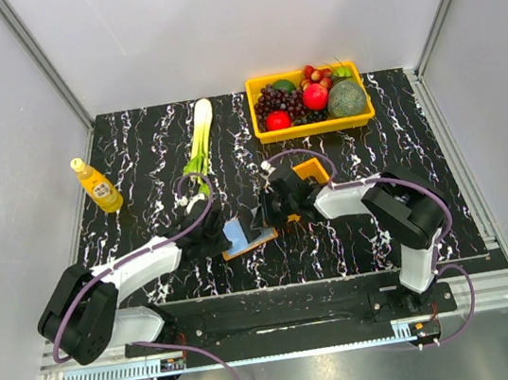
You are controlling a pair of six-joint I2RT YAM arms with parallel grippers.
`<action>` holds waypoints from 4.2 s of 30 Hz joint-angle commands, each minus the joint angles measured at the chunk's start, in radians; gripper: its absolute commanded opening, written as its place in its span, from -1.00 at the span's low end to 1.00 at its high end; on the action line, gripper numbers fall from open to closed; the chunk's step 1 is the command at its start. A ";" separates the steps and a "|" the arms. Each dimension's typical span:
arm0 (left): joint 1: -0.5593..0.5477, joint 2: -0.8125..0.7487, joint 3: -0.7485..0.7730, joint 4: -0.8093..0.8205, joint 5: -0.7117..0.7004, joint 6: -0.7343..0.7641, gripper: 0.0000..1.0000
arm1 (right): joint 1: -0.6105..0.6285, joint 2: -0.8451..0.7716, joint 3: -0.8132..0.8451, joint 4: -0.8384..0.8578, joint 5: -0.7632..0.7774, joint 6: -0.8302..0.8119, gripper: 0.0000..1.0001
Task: Put the credit cards into the card holder
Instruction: Insert the credit card into the card holder.
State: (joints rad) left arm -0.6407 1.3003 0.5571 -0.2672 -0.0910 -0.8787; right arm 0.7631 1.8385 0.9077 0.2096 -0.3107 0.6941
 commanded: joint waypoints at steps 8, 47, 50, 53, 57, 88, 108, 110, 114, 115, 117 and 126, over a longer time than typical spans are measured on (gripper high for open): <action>0.001 0.031 -0.003 -0.066 -0.044 0.024 -0.75 | -0.021 0.041 -0.029 -0.026 0.048 -0.016 -0.96; 0.001 0.030 -0.028 -0.142 -0.110 0.020 -0.66 | -0.013 0.050 -0.043 0.039 0.061 0.024 -0.96; 0.001 0.063 -0.025 -0.127 -0.101 0.021 -0.67 | -0.015 0.051 -0.030 0.025 0.093 0.013 -0.95; 0.001 0.093 -0.023 -0.118 -0.098 0.024 -0.70 | -0.018 0.048 -0.020 -0.013 0.130 -0.027 -0.95; 0.001 0.122 -0.022 -0.118 -0.101 0.026 -0.74 | -0.031 0.039 -0.030 -0.027 0.137 -0.060 -0.95; 0.001 0.074 -0.034 -0.158 -0.115 -0.028 0.02 | 0.035 0.004 -0.147 0.059 0.099 0.012 -0.97; 0.003 0.024 -0.023 -0.221 -0.142 -0.042 0.24 | 0.033 0.057 -0.093 0.060 -0.048 -0.053 -0.97; 0.003 0.048 -0.016 -0.227 -0.141 -0.045 0.24 | 0.033 0.056 -0.099 0.065 -0.054 -0.035 -0.97; 0.003 0.077 -0.010 -0.222 -0.138 -0.060 0.12 | 0.033 0.027 -0.128 0.071 -0.033 -0.010 -0.97; 0.003 0.085 -0.011 -0.219 -0.138 -0.065 0.08 | 0.035 0.027 -0.127 0.064 -0.027 -0.005 -0.97; 0.003 0.093 -0.010 -0.218 -0.138 -0.068 -0.06 | 0.033 0.036 -0.127 0.071 -0.018 0.011 -0.97; 0.001 0.125 0.007 -0.222 -0.130 -0.046 -0.45 | 0.033 0.087 -0.102 0.142 -0.027 0.070 -0.97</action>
State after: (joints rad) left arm -0.6422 1.3476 0.6094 -0.3740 -0.2039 -0.9443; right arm 0.7872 1.8660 0.8131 0.4225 -0.3599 0.7628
